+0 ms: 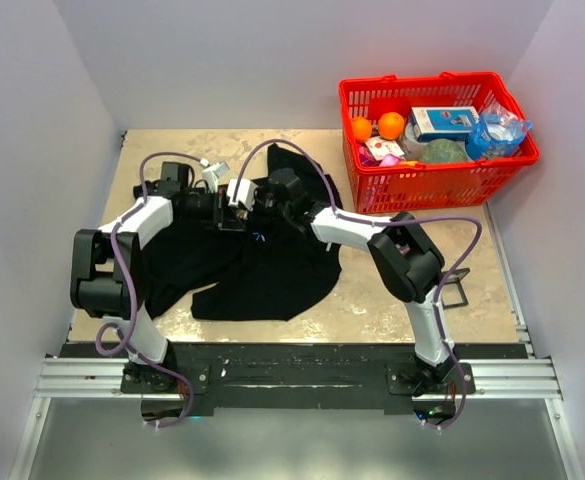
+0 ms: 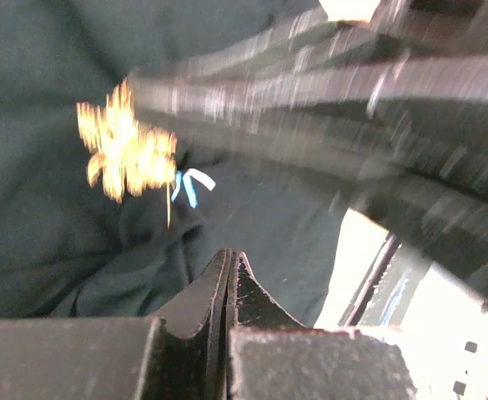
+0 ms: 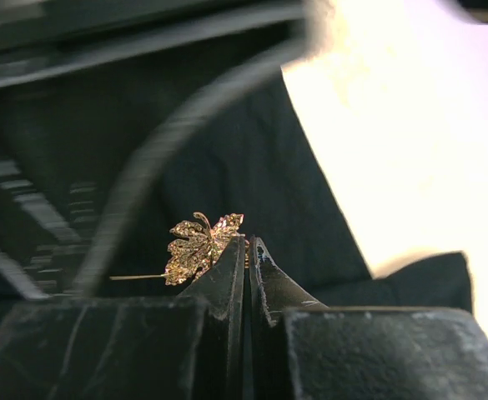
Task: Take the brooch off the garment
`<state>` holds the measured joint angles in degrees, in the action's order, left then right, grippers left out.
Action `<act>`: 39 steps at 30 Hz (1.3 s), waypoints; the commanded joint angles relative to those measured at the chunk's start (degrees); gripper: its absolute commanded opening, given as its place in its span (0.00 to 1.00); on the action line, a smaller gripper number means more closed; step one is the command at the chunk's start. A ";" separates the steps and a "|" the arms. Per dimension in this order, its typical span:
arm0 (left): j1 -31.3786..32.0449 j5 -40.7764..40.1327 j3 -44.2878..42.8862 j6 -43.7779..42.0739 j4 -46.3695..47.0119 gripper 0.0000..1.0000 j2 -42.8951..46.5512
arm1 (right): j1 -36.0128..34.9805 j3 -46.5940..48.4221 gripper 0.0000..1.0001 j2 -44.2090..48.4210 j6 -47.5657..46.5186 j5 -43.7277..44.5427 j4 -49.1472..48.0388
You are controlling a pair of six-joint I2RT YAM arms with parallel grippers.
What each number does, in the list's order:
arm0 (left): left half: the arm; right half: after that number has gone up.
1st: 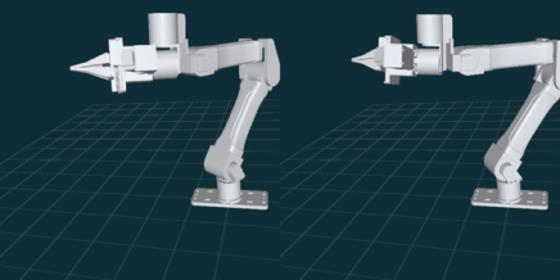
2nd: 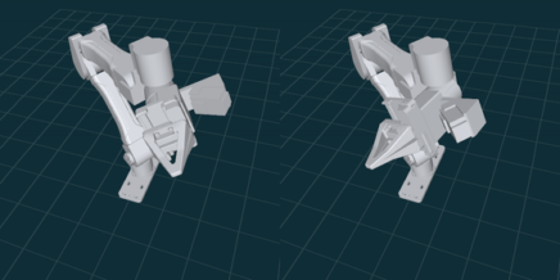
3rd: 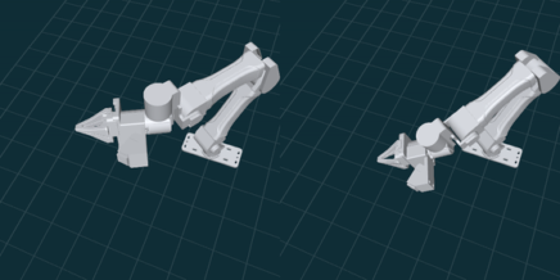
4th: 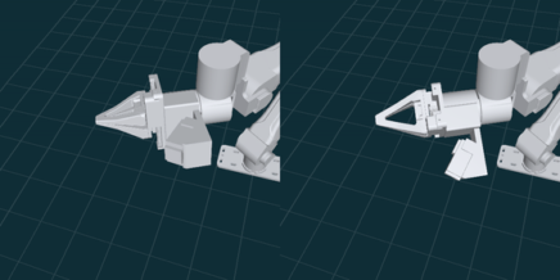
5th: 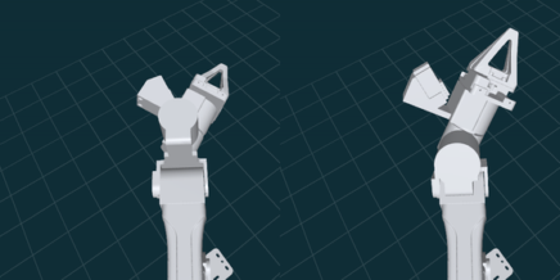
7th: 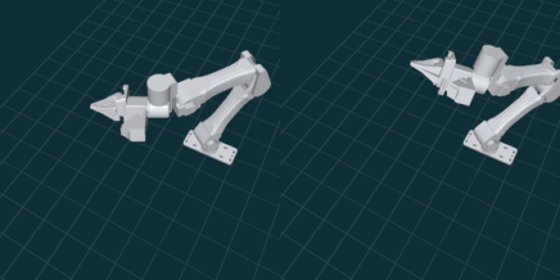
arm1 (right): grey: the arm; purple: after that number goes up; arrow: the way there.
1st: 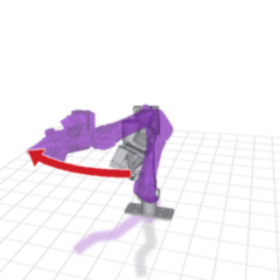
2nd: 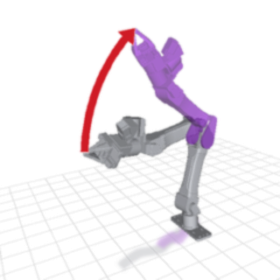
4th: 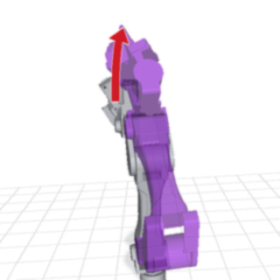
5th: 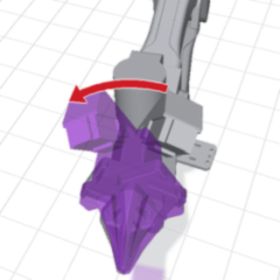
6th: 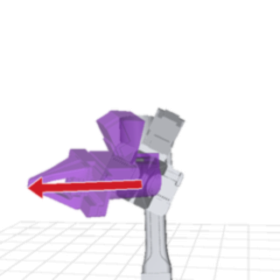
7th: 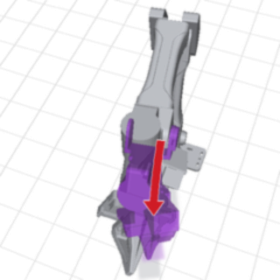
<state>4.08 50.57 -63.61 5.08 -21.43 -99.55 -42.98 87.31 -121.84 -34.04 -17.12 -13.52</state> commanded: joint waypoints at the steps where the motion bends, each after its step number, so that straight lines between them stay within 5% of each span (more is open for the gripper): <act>1: -1.70 4.11 -4.06 0.99 0.78 0.03 2.96 | -1.31 -2.32 0.00 3.80 -7.53 2.44 -10.21; 6: -3.11 1.64 -7.65 -0.33 -0.01 0.19 1.20 | -1.31 -1.97 0.00 4.77 -5.60 5.87 -9.95; 17: -4.08 2.79 -18.12 -4.11 -5.19 0.20 0.14 | -1.05 -2.49 0.00 11.62 -1.12 8.52 -3.37; 30: -4.08 -8.28 -5.57 -0.51 -2.12 0.35 9.46 | -0.79 -7.24 0.00 20.85 8.98 0.87 14.91; 39: -4.08 -6.71 0.76 4.05 -0.81 0.38 15.70 | -0.88 -11.19 0.00 22.96 11.46 -3.09 28.26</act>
<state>0.38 42.74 -65.91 5.76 -24.23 -88.36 -44.07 76.93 -102.13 -24.86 -16.58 5.74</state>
